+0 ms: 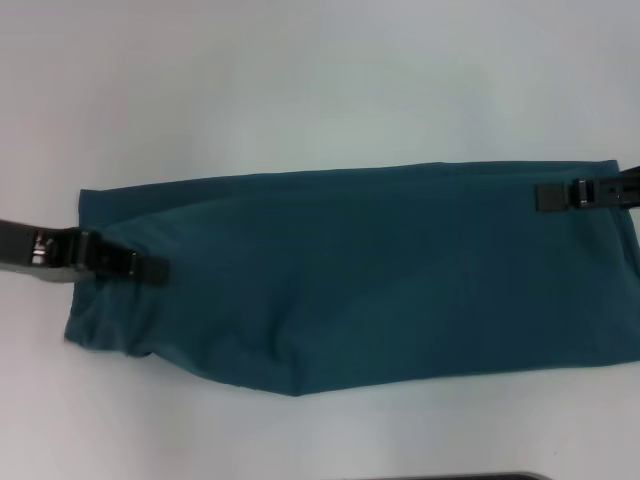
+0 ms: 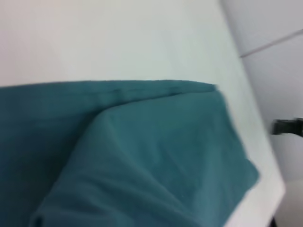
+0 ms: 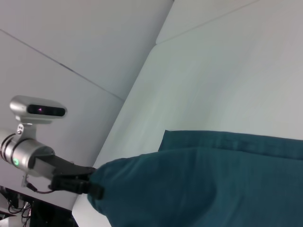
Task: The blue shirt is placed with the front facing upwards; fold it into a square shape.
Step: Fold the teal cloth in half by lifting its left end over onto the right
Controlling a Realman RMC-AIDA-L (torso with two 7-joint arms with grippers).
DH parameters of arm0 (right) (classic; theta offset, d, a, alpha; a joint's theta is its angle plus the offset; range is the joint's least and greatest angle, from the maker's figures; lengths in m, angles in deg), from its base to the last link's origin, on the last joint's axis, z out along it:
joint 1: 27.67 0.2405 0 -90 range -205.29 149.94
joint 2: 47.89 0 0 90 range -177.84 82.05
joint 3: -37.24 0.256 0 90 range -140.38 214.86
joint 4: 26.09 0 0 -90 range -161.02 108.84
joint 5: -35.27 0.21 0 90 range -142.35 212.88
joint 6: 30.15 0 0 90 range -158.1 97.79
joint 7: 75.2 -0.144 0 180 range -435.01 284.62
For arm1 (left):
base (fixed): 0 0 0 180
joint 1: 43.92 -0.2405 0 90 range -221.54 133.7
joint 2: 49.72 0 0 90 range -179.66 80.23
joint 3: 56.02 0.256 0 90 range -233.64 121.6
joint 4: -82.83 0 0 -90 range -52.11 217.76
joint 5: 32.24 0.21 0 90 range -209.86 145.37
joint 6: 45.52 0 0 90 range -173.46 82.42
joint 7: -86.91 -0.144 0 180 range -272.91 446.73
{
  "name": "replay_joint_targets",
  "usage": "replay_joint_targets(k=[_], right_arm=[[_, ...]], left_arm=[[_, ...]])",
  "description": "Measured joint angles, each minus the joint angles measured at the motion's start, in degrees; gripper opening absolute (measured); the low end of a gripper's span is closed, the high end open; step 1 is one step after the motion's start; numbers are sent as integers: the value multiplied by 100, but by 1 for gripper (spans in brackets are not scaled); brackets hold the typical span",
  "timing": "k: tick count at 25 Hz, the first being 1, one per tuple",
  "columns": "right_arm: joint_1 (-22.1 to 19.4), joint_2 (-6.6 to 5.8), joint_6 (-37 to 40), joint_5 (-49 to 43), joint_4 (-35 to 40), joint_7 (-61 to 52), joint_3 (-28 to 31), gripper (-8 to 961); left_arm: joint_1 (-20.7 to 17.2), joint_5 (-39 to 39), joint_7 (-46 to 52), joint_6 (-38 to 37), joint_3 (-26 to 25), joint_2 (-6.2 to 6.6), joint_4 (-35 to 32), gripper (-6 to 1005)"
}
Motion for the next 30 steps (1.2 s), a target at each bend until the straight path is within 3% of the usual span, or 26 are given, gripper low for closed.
replay_joint_targets(k=[9,16,22,26,30], right_arm=[[0,0,0,0,0,33,1,895],[-3,0,0,6,0,37,2,895],[-7,0,2,10,0,30,2,895],[2,0,3,24,0,23,1,895],[5,0,2,28,0,25,1,895]], left_arm=[[37,919,307,892,-3,267,-642,56],[2,975,-168,981,-1,203,-688,55],[-37,1085,-182,1019,-20,164,-639,162],[-183,1068,-7,884,-123,182,-218,250],[-416,1087,102,683,-552,268,259,384]])
